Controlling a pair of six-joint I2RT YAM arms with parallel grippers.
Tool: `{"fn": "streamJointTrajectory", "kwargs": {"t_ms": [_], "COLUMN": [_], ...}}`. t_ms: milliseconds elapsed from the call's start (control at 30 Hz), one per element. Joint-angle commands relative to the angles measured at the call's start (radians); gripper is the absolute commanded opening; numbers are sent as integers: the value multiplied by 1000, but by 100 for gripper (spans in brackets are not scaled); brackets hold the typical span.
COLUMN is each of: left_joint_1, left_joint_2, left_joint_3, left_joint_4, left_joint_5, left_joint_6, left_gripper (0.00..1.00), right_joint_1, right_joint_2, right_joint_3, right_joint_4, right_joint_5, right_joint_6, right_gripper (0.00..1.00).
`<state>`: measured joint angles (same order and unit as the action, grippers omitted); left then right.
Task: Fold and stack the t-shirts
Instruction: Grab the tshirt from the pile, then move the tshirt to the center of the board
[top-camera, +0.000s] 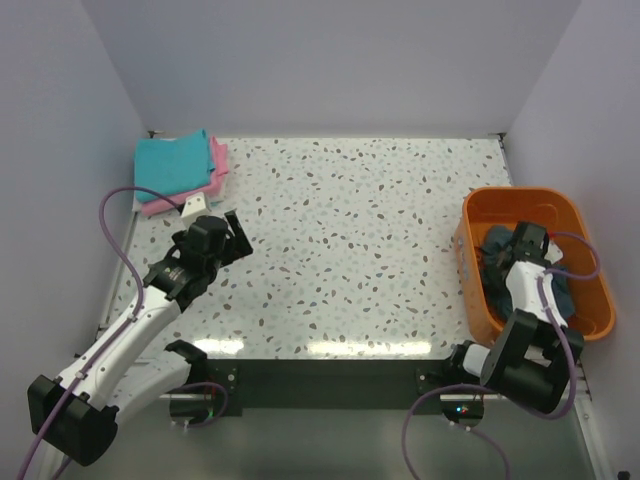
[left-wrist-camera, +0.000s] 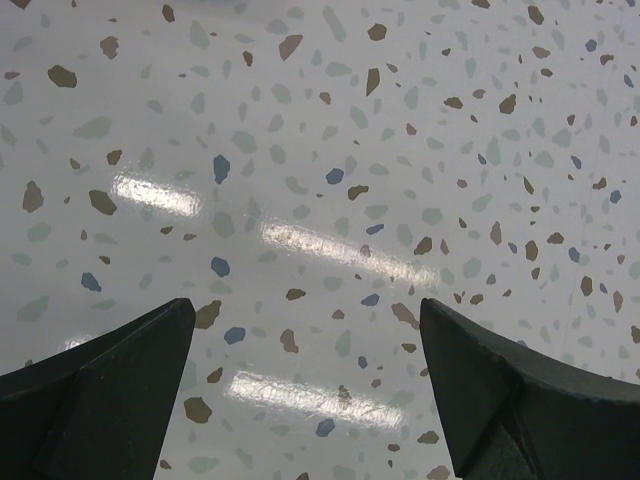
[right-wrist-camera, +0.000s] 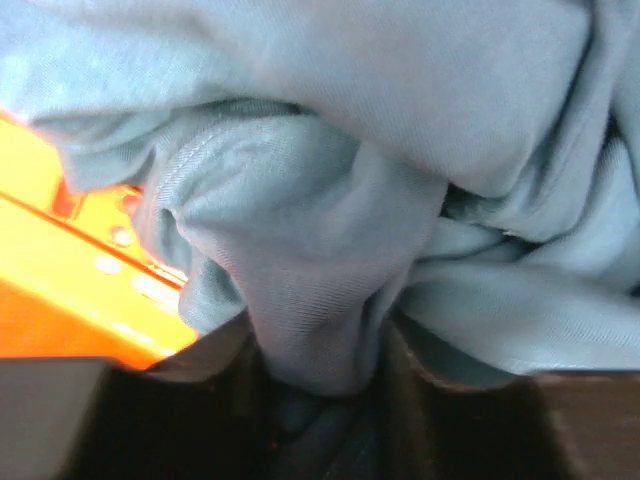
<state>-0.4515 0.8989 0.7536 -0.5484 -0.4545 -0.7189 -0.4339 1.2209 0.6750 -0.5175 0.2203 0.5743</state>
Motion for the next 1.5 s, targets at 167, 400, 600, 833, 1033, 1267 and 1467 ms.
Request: {"fn": "streamJointTrajectory", "kwargs": {"t_ms": [167, 400, 600, 833, 1033, 1267, 1467], "left_joint_1": [4, 4, 4, 4, 4, 4, 4], "left_joint_2": [-11, -14, -18, -28, -48, -89, -54], "left_joint_3": [29, 18, 10, 4, 15, 15, -11], "left_joint_4": [10, 22, 41, 36, -38, -120, -110], "left_joint_5": [-27, -18, 4, 11, -6, -53, -40], "left_joint_6": [-5, -1, 4, -1, -40, -93, -119], "left_gripper": [100, 100, 100, 100, 100, 100, 100], "right_joint_1": [7, 7, 23, 594, 830, 821, 819], "right_joint_2": [-153, -244, -117, 129, 285, 146, 9], "right_joint_3": [125, 441, 797, 1268, 1326, 804, 464], "right_joint_4": [-67, -187, -213, -217, -170, -165, -73], "right_joint_5": [-53, -81, -315, -223, -411, -106, -142], "right_joint_6": [1, -19, -27, -132, -247, -189, -140], "right_gripper": [0, 0, 0, 0, 16, 98, 99]}}
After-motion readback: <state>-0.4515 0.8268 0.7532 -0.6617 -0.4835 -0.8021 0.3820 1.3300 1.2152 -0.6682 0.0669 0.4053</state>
